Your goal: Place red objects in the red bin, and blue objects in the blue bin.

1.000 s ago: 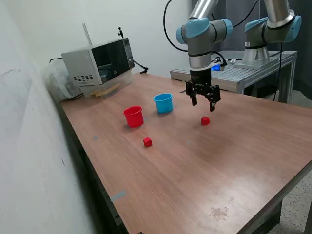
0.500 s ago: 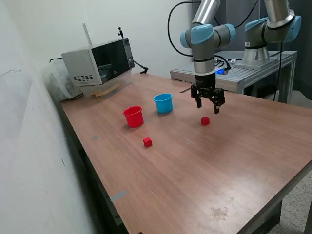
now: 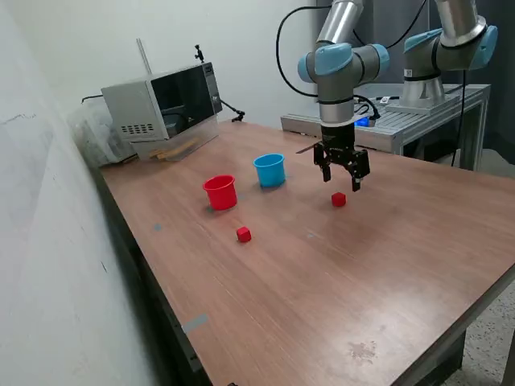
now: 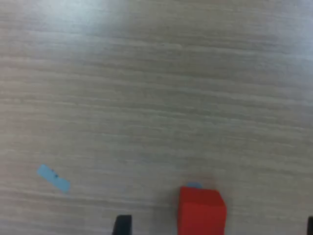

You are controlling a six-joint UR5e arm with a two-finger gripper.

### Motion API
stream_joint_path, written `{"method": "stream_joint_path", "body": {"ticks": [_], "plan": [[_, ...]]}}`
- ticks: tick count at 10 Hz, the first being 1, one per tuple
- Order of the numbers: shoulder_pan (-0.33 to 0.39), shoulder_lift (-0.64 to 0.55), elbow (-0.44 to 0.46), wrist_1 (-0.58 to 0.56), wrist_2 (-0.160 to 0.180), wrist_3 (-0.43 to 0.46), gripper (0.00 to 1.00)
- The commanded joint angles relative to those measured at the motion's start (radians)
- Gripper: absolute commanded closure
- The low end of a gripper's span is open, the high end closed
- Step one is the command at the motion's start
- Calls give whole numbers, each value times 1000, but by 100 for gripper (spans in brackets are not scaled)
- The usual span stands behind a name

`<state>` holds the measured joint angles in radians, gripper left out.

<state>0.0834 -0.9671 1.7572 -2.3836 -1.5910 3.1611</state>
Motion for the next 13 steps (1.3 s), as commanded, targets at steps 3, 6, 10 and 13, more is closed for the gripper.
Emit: {"method": "stream_joint_path", "body": {"ticks": [3,6,10,13], "plan": [[-1,36,-2,-11,0,-15,0],[-2,41,-1,-25,0,-16,100],[-4,41,1,-25,0,-36,100],[-5,-77,8,-3,0,-56,100]]}}
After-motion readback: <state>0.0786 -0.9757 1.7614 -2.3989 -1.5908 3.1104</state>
